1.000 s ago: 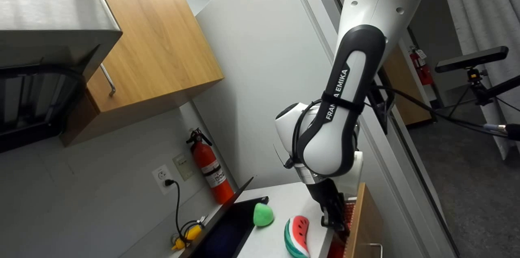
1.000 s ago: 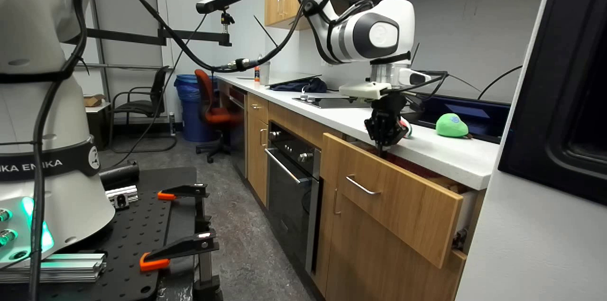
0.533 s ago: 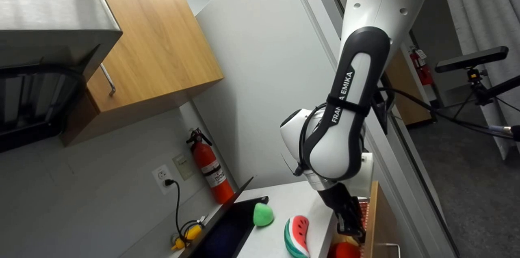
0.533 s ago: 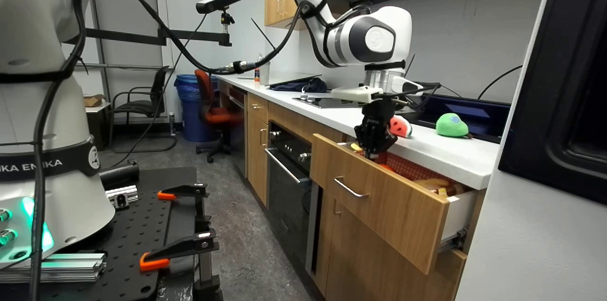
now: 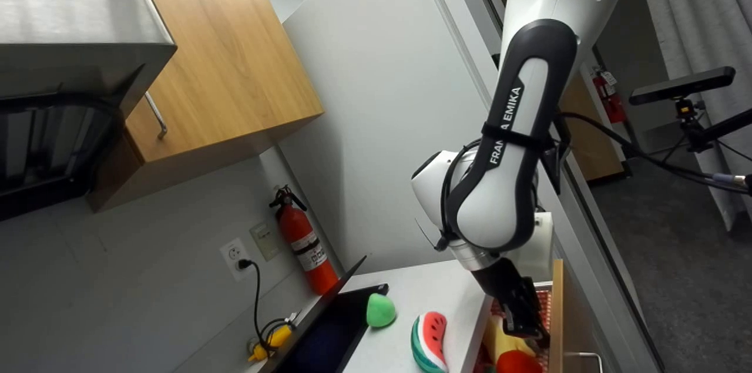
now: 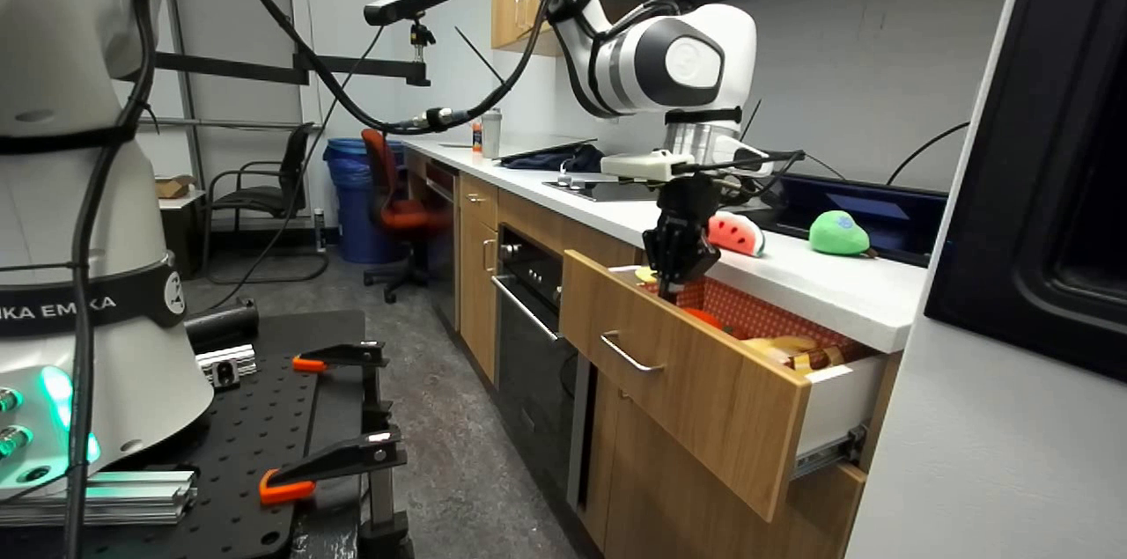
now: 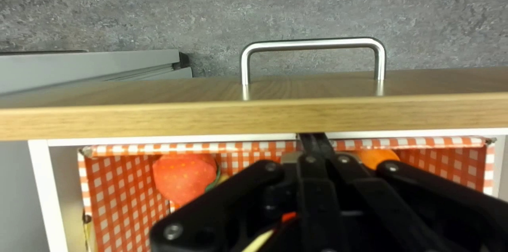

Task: Open the top drawer, Pick up the watermelon plush toy from the countertop and put it in the basket. Pick up the banana plush toy from the basket in the drawer and put it on the countertop. Close the top drawer.

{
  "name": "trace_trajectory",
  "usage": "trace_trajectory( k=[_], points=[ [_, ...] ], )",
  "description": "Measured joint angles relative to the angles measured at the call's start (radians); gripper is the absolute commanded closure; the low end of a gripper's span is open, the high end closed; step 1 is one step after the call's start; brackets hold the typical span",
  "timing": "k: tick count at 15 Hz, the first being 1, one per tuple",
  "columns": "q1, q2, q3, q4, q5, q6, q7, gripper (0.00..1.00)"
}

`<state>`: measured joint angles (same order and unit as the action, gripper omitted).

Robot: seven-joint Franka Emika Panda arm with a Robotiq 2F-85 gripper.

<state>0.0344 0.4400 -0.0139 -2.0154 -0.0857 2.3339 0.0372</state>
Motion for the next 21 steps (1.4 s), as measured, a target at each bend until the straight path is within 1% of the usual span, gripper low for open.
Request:
trace_trajectory(
  k=[6, 10, 14, 17, 21],
  points=[
    [-0.001, -0.099, 0.000, -0.102, 0.003, -0.075, 0.022, 1.00],
    [-0.002, -0.139, -0.001, -0.145, 0.003, -0.140, 0.024, 1.00],
    [-0.002, -0.152, -0.001, -0.162, 0.003, -0.209, 0.024, 1.00],
    [-0.001, -0.177, -0.001, -0.162, -0.001, -0.221, 0.024, 1.00],
    [0.001, -0.248, 0.002, -0.159, -0.010, -0.223, 0.025, 1.00]
  ],
)
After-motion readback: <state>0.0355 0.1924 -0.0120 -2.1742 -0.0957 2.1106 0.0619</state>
